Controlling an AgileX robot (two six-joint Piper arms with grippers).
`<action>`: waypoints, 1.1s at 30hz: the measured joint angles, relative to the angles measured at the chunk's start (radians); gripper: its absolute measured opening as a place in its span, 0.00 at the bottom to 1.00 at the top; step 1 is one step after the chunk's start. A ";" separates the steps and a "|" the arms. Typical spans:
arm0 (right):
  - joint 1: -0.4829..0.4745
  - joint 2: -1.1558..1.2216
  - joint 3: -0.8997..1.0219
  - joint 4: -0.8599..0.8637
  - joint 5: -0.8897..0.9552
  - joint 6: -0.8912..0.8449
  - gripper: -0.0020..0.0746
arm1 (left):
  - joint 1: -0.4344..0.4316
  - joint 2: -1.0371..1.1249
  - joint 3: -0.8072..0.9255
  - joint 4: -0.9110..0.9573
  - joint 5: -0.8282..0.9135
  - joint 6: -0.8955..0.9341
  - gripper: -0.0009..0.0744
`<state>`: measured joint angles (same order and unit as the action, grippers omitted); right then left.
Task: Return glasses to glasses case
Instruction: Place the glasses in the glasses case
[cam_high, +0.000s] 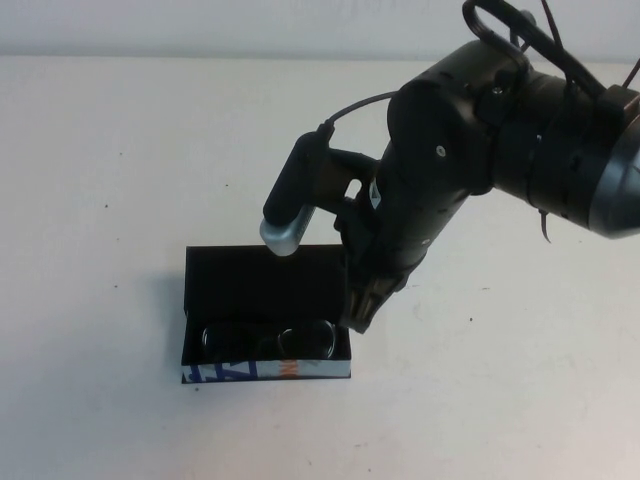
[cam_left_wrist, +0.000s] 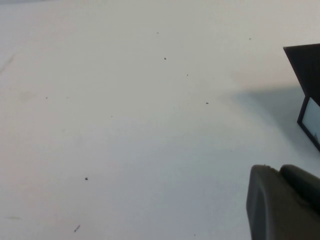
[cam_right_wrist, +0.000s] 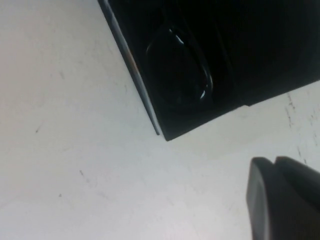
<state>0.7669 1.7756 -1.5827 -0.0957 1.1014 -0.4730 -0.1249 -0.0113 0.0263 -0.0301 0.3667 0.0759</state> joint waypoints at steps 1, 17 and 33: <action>0.000 0.000 0.000 0.000 -0.008 0.000 0.01 | 0.000 0.000 0.000 0.000 0.000 0.000 0.01; 0.000 0.000 0.003 0.096 -0.020 0.002 0.01 | 0.000 0.000 0.000 -0.123 -0.127 -0.131 0.01; 0.000 0.000 0.003 0.127 -0.091 0.128 0.01 | 0.000 0.160 -0.082 -0.327 -0.145 -0.237 0.01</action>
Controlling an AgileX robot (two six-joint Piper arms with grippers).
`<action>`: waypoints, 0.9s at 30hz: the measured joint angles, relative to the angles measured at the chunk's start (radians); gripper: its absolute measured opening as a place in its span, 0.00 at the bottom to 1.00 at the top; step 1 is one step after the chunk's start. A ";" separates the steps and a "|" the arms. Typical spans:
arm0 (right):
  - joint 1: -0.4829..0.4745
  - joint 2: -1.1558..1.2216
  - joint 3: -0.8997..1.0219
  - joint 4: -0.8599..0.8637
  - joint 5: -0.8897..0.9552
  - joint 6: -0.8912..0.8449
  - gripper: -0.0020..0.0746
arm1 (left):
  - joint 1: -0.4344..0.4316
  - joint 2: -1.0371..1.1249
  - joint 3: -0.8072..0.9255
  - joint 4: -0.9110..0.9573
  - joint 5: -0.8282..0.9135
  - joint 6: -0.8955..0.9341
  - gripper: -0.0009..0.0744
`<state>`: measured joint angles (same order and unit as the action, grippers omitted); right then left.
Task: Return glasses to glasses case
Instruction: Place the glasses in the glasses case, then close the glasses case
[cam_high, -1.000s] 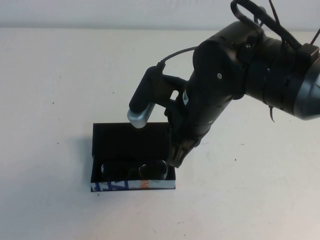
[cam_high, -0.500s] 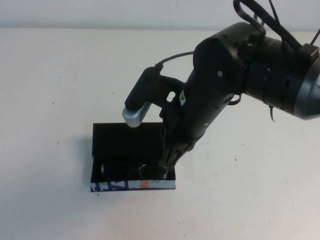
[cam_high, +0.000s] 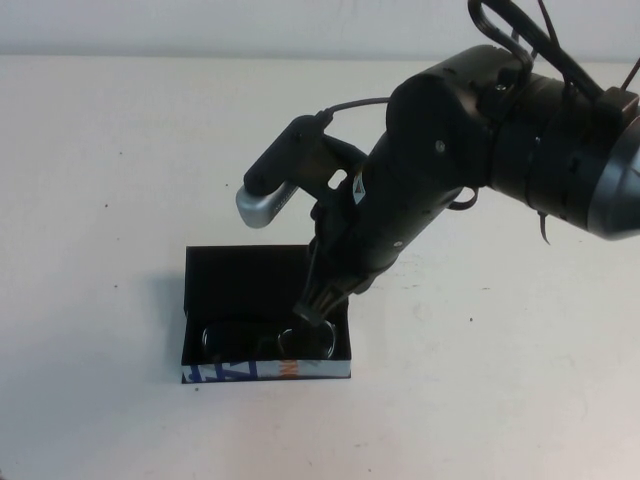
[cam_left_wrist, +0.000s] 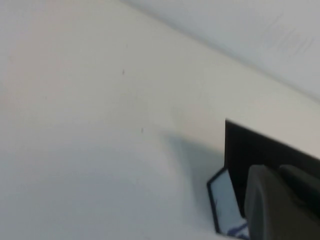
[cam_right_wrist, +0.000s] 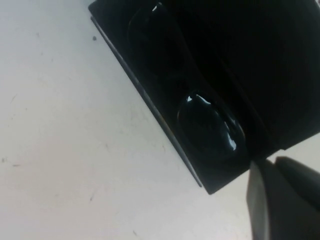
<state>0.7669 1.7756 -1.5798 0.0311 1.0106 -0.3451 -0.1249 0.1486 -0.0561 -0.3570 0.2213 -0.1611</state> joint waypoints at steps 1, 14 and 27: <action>0.000 0.000 0.000 0.000 -0.002 0.003 0.01 | 0.000 0.063 -0.037 -0.002 0.037 0.000 0.01; -0.010 0.000 0.000 0.033 0.006 0.054 0.01 | 0.000 0.832 -0.405 -0.576 0.551 0.863 0.01; -0.121 0.024 -0.033 0.111 -0.048 0.116 0.01 | -0.129 1.282 -0.377 -1.208 0.439 1.632 0.01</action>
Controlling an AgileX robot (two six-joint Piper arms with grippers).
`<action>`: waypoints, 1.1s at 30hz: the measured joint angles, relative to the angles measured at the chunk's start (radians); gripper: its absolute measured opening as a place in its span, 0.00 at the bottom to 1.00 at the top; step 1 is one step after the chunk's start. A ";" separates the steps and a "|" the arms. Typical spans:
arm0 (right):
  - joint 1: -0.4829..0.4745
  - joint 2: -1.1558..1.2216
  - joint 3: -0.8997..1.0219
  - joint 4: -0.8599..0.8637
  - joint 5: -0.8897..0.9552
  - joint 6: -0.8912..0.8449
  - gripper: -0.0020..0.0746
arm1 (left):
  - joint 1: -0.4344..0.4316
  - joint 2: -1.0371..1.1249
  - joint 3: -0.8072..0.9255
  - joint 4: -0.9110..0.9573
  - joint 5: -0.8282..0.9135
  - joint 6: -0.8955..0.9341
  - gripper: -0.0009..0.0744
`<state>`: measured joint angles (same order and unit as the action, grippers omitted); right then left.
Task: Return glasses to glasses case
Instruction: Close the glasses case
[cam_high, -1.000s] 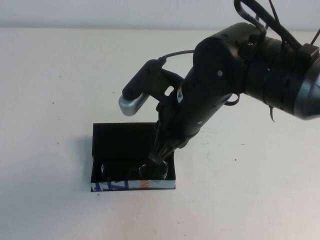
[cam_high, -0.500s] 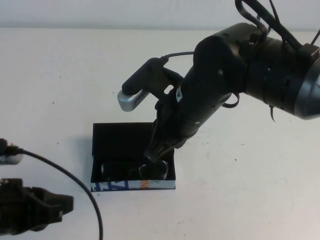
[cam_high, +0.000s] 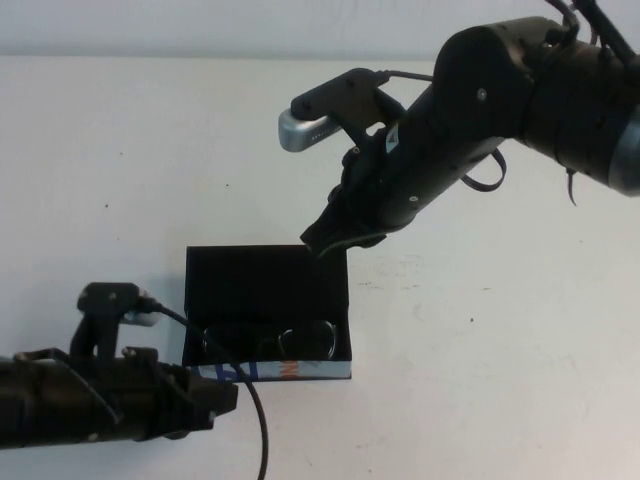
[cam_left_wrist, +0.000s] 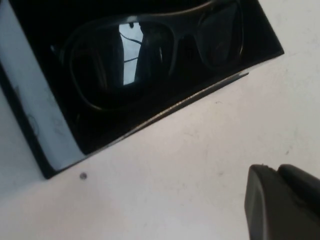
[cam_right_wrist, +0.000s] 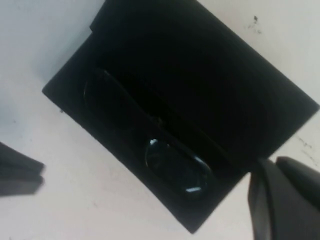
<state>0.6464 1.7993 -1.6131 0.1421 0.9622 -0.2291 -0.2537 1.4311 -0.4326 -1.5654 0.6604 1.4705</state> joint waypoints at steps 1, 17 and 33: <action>0.000 0.015 -0.020 0.004 0.007 0.000 0.01 | -0.015 0.030 0.000 -0.048 -0.002 0.054 0.01; -0.013 0.279 -0.362 0.041 0.110 0.001 0.01 | -0.032 0.245 -0.063 -0.147 -0.022 0.313 0.01; -0.020 0.500 -0.576 0.051 0.115 0.004 0.01 | -0.032 0.257 -0.089 -0.147 -0.041 0.349 0.01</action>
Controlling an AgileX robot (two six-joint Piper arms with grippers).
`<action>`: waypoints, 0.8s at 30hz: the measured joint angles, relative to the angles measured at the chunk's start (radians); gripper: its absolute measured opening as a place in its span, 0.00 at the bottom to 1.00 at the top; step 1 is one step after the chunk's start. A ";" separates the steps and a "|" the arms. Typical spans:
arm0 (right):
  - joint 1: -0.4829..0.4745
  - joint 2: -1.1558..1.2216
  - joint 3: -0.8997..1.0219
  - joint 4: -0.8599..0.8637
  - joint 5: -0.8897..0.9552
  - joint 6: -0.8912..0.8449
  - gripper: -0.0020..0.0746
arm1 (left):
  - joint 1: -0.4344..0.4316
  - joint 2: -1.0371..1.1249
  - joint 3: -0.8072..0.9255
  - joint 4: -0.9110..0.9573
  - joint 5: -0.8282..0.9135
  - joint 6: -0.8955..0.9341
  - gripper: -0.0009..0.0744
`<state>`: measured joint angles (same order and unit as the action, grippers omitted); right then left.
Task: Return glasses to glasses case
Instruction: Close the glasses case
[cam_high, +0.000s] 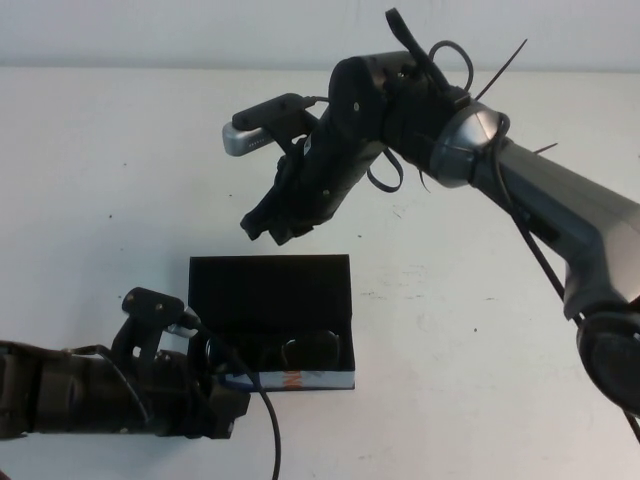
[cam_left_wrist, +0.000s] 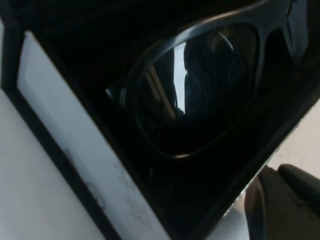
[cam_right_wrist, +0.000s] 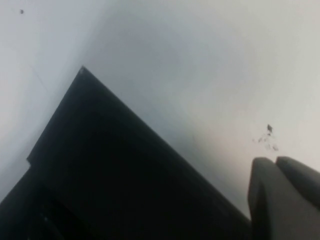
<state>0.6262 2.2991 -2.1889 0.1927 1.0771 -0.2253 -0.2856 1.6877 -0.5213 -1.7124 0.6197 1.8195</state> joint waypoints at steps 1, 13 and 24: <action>0.000 0.011 -0.009 0.000 0.000 0.000 0.01 | 0.000 0.000 0.000 0.000 0.000 0.000 0.01; -0.008 0.077 -0.081 0.026 0.095 0.000 0.01 | 0.000 0.000 0.000 0.000 -0.002 0.000 0.01; -0.010 0.077 -0.098 0.065 0.135 -0.005 0.01 | -0.002 0.000 0.000 0.004 -0.010 0.002 0.01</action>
<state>0.6158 2.3764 -2.2874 0.2579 1.2125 -0.2306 -0.2874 1.6877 -0.5213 -1.7089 0.6097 1.8216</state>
